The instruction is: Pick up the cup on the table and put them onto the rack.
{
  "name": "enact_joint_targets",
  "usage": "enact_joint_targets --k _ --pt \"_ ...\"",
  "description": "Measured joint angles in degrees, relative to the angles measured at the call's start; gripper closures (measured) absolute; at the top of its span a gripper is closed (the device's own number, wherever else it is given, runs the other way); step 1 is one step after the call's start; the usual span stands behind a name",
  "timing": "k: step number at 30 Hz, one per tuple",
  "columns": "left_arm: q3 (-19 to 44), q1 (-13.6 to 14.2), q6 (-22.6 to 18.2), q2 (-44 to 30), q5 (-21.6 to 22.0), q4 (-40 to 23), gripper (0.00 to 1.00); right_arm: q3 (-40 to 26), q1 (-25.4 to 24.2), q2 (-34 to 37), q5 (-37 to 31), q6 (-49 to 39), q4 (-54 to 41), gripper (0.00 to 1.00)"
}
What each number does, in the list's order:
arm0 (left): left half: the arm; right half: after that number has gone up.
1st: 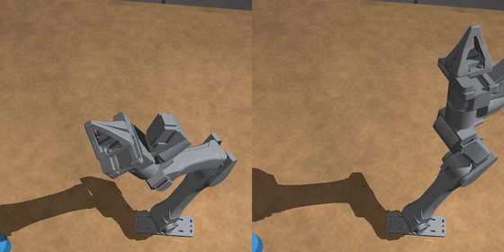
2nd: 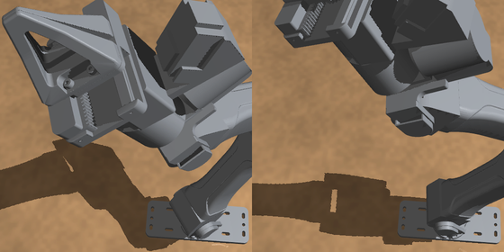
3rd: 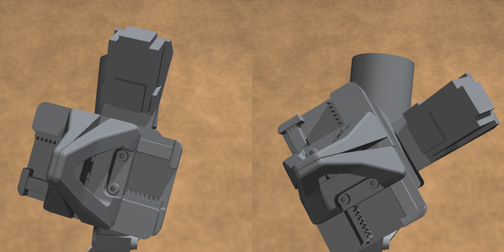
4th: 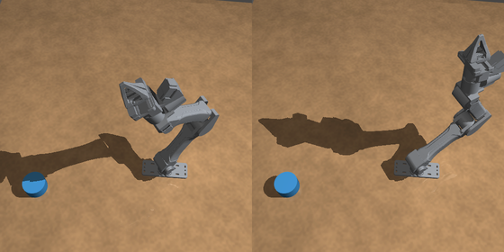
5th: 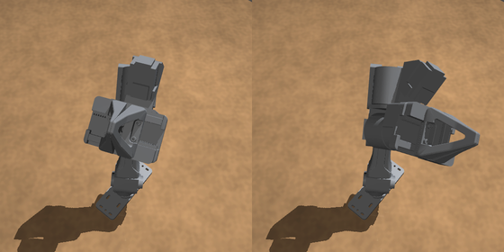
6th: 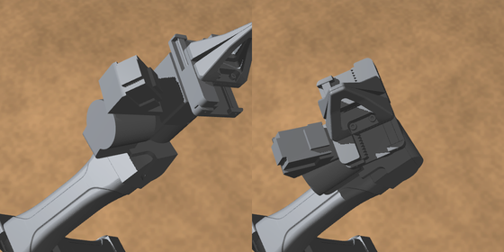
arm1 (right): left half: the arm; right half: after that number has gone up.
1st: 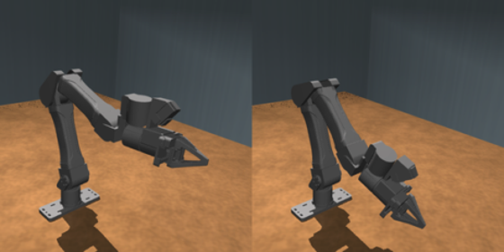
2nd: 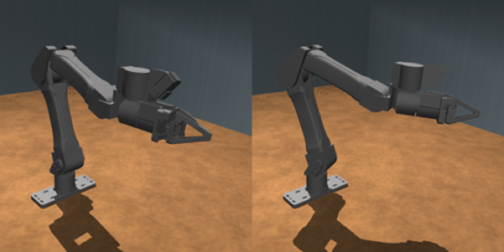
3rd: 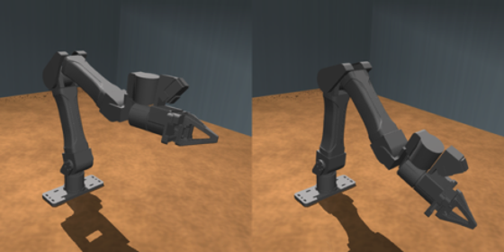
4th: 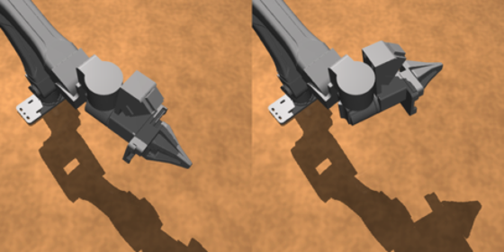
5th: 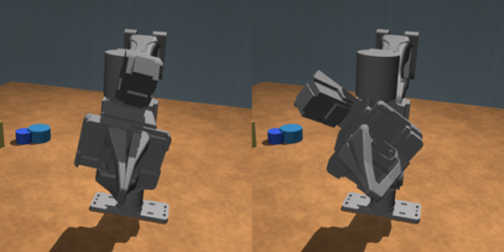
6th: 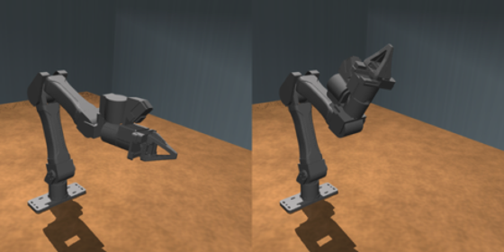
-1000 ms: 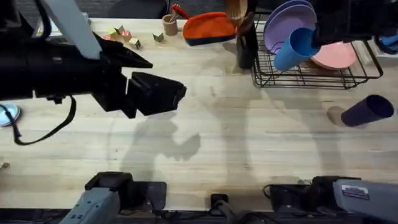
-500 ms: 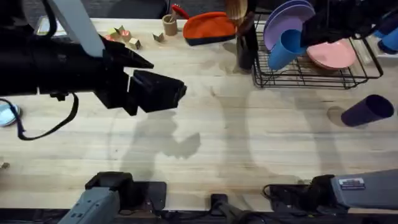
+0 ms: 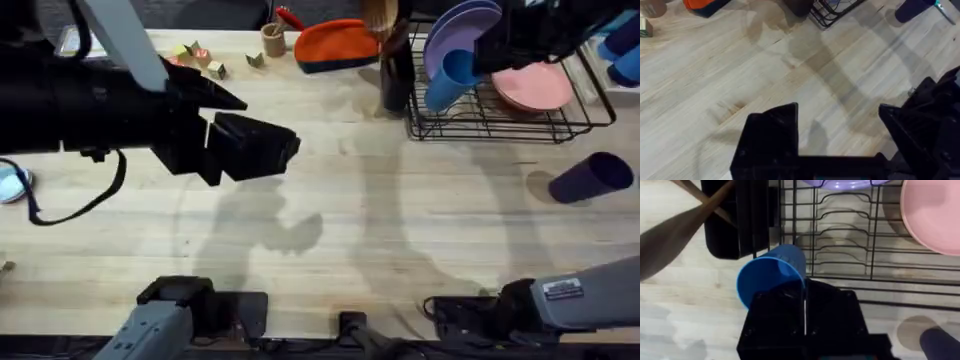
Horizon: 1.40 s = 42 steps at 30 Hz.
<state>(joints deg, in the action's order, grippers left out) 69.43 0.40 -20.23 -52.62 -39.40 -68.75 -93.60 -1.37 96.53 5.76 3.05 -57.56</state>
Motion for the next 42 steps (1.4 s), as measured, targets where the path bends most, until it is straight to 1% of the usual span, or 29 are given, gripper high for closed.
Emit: enact_joint_targets --k 25,34,38,41,42 --pt "0.0 0.0 0.0 0.0 0.0 0.0 0.007 0.0 0.0 9.0 0.1 0.4 0.6 0.971" --pt "0.0 0.0 0.0 0.0 0.0 0.0 0.008 -0.4 0.0 9.4 0.3 0.7 0.5 0.971" --pt "0.0 0.0 0.0 0.0 0.0 0.0 0.008 -0.4 0.0 9.5 0.2 0.9 0.5 0.932" --pt "0.0 0.0 0.0 0.0 0.0 0.0 0.008 -0.4 0.0 9.6 0.2 1.0 0.5 0.851" --pt "0.0 0.0 0.0 0.0 0.0 0.0 0.008 -0.4 0.0 9.7 0.2 1.0 0.4 0.838"
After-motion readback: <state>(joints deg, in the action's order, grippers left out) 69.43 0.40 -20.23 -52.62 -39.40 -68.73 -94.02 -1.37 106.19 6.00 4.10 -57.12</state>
